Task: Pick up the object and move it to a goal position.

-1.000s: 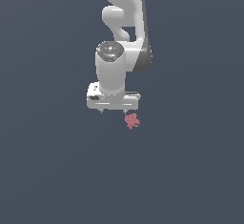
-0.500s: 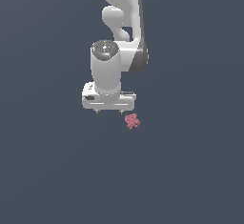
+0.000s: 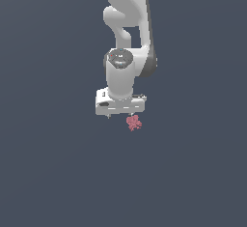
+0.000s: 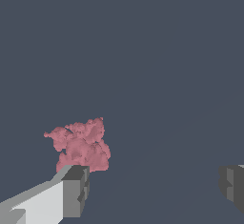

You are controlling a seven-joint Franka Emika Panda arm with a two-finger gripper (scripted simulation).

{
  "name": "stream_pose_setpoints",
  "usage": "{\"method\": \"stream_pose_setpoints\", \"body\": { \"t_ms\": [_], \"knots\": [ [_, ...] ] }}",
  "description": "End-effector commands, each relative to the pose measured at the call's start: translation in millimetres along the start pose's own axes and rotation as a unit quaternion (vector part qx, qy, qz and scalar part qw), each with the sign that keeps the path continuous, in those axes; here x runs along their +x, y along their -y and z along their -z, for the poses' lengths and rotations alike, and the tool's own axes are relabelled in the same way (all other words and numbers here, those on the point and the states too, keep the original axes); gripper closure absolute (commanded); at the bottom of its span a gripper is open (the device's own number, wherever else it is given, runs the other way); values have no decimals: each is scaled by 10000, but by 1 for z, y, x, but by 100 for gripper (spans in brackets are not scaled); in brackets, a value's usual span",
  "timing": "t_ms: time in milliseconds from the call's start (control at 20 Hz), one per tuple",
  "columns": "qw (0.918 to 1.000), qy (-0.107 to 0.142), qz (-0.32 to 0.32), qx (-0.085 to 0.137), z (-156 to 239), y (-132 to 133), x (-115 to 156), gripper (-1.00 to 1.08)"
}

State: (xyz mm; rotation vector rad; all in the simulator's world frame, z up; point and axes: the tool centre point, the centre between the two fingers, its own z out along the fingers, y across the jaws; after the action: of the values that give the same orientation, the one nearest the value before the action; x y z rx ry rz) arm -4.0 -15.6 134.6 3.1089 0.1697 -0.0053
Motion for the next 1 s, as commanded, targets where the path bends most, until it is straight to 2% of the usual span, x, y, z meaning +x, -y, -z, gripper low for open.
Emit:
{"method": "stream_pose_setpoints", "body": {
  "t_ms": [0, 200, 400, 950],
  "knots": [
    [9994, -7, 335, 36, -13, 22, -3, -92],
    [9968, -25, 796, 92, -30, 52, -8, -92],
    [9944, -37, 1051, 127, -40, 68, -12, -92],
    [9940, -35, 1088, 134, -58, 72, -13, -92]
  ]
}}
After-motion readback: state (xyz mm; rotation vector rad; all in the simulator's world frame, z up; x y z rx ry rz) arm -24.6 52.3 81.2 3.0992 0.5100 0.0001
